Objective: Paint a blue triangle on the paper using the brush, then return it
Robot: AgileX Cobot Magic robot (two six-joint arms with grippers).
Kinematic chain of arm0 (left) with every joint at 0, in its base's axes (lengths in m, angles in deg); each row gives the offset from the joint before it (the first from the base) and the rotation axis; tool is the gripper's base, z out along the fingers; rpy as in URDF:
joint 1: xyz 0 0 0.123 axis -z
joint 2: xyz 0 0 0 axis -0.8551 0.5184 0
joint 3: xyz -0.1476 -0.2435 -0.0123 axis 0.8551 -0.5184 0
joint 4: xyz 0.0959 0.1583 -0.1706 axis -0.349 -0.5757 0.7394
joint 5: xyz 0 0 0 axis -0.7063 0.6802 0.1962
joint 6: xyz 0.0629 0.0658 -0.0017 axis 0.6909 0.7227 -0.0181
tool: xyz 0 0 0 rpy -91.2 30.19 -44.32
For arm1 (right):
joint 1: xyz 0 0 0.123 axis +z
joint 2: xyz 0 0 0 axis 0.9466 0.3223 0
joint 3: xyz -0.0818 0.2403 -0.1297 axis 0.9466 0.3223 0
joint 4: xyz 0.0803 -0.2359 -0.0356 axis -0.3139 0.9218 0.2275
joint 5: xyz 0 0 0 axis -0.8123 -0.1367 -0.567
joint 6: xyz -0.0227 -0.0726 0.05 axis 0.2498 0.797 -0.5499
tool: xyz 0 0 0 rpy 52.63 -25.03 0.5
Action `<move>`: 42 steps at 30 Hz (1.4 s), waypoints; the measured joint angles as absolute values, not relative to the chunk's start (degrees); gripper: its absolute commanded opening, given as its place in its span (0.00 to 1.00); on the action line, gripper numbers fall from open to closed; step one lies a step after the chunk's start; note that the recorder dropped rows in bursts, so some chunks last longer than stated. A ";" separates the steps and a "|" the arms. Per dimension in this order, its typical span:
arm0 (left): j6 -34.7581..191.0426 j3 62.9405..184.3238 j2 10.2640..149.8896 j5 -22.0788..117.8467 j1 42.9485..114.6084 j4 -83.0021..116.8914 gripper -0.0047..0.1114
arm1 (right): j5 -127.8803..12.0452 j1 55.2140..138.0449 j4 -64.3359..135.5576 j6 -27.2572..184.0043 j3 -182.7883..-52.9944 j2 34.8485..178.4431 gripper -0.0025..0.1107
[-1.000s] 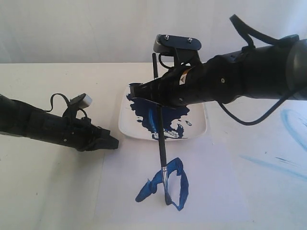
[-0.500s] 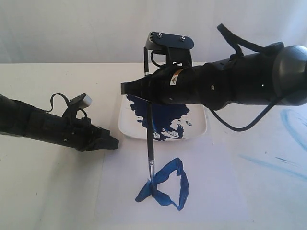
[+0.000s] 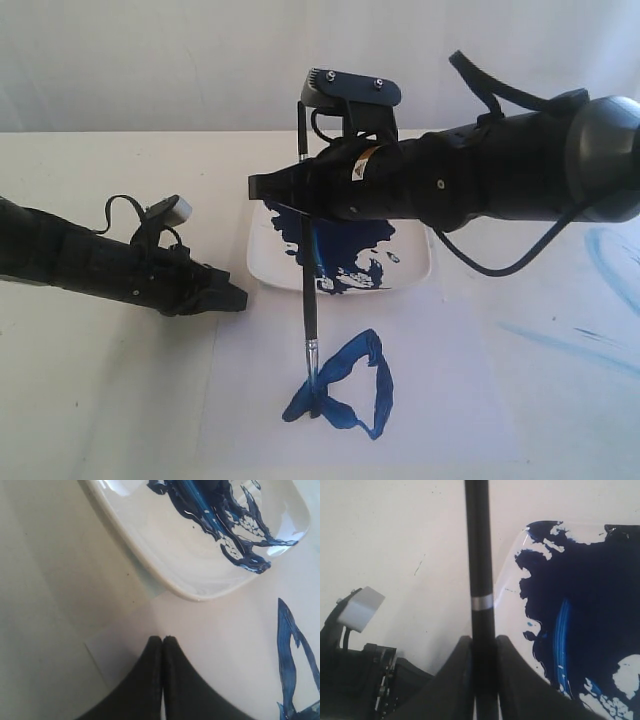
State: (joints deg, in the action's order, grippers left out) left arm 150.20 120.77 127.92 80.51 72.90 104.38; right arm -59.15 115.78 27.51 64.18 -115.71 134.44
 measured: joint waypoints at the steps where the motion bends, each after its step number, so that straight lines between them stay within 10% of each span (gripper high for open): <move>1: 150.20 120.77 127.92 80.51 72.90 104.38 0.04 | -59.56 115.78 27.51 64.18 -115.71 134.44 0.02; 42: 150.20 120.77 127.92 80.51 72.90 104.38 0.04 | -65.93 113.95 27.01 66.17 -115.71 134.23 0.02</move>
